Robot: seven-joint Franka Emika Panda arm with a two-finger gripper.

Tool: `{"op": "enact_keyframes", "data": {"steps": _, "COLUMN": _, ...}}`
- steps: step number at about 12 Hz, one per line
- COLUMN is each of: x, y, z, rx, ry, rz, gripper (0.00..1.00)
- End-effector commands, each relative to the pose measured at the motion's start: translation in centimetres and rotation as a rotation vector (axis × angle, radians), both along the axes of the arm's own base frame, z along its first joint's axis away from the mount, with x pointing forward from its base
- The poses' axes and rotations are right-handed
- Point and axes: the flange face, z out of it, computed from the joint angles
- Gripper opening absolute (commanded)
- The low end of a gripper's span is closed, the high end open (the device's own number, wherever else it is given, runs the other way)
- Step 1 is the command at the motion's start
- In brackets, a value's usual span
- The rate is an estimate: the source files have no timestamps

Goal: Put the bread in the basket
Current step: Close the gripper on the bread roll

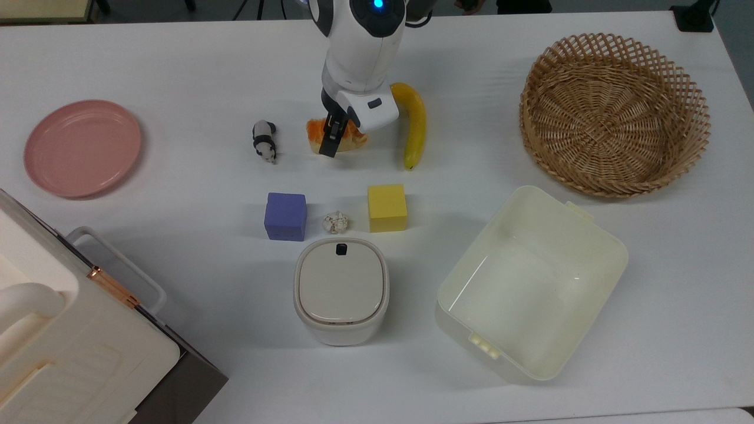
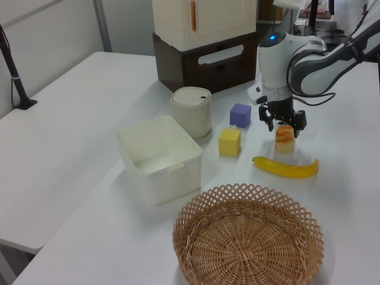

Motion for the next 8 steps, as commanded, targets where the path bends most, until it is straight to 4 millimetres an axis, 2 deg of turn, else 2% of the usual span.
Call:
{"op": "enact_keyframes", "data": {"steps": 1, "x": -0.2, "y": 0.2, "z": -0.9, "rx": -0.017, "ry": -0.009, "rz": 0.044, "gripper": 0.77}}
{"op": "enact_keyframes", "data": {"steps": 2, "x": -0.2, "y": 0.2, "z": -0.9, "rx": -0.018, "ry": -0.008, "rz": 0.041, "gripper": 0.64}}
{"op": "enact_keyframes", "data": {"steps": 3, "x": -0.2, "y": 0.2, "z": -1.0, "rx": -0.019, "ry": -0.007, "rz": 0.039, "gripper": 0.6}}
{"op": "enact_keyframes", "data": {"steps": 4, "x": -0.2, "y": 0.2, "z": -0.8, "rx": -0.019, "ry": -0.008, "rz": 0.037, "gripper": 0.53}}
{"op": "enact_keyframes", "data": {"steps": 7, "x": -0.2, "y": 0.1, "z": 0.5, "rx": -0.025, "ry": -0.014, "rz": 0.006, "gripper": 0.52}}
{"op": "enact_keyframes", "data": {"steps": 8, "x": 0.0, "y": 0.0, "z": 1.7, "rx": -0.029, "ry": -0.027, "rz": -0.021, "gripper": 0.52}}
